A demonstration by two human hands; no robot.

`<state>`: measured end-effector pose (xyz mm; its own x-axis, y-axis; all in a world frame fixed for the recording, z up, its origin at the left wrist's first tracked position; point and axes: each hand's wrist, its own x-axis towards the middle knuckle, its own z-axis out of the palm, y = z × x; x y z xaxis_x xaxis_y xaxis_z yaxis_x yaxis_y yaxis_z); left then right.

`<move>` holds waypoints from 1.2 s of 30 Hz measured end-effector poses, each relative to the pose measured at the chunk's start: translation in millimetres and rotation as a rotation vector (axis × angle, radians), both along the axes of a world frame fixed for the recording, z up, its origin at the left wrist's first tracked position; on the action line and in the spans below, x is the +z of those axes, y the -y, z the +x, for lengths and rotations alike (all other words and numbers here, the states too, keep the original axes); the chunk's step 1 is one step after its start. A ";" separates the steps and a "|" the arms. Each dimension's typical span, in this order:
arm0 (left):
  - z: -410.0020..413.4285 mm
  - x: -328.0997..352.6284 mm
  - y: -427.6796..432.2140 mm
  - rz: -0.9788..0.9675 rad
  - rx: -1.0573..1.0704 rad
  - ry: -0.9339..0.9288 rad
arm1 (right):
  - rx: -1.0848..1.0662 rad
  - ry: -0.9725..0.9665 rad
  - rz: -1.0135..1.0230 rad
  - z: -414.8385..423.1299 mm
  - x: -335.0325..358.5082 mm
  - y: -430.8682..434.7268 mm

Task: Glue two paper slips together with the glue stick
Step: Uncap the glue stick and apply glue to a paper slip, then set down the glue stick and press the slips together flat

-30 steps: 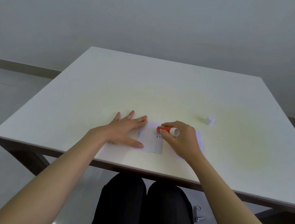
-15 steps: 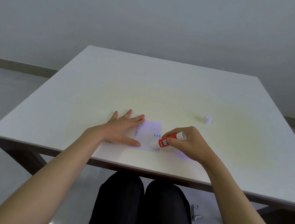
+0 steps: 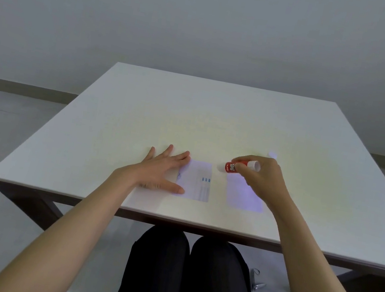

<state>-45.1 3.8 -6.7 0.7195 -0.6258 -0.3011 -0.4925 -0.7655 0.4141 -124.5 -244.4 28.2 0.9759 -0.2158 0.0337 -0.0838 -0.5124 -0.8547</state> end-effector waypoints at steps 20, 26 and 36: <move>-20.5 34.7 41.4 -1.048 0.600 0.104 | 0.069 -0.141 1.209 8.9 -14.2 -76.0; 12.6 48.4 19.5 -0.791 0.710 0.352 | -0.019 -0.093 0.595 -2.9 -15.2 -59.9; 41.0 34.3 7.9 -0.618 0.757 0.389 | 0.122 0.031 -0.244 -12.3 -29.5 -68.3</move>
